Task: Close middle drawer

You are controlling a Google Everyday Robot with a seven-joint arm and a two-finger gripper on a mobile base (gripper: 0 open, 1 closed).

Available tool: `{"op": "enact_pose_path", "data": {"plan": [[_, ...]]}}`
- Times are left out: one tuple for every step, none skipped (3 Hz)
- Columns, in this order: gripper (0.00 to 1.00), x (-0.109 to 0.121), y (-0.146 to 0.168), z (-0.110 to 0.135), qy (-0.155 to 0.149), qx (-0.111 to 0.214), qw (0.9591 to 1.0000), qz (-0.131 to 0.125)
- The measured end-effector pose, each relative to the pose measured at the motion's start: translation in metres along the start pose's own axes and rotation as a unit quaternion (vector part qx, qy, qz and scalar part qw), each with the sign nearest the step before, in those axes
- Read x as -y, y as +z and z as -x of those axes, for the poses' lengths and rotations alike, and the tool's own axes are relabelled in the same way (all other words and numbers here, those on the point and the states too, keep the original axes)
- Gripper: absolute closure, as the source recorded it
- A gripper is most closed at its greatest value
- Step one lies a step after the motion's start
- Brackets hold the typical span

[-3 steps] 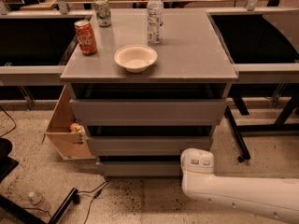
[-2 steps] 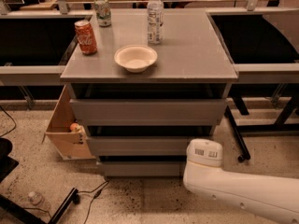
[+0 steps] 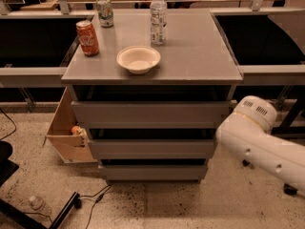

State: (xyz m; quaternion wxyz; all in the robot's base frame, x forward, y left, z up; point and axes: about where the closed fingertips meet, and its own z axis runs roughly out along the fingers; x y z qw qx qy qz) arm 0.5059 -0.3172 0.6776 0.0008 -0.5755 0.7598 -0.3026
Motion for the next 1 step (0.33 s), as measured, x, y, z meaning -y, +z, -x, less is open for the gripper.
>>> {"op": "enact_pose_path", "data": {"plan": [[1.00,-0.0267,0.0090,-0.0501,0.103,-0.009,0.9904,0.092]]}}
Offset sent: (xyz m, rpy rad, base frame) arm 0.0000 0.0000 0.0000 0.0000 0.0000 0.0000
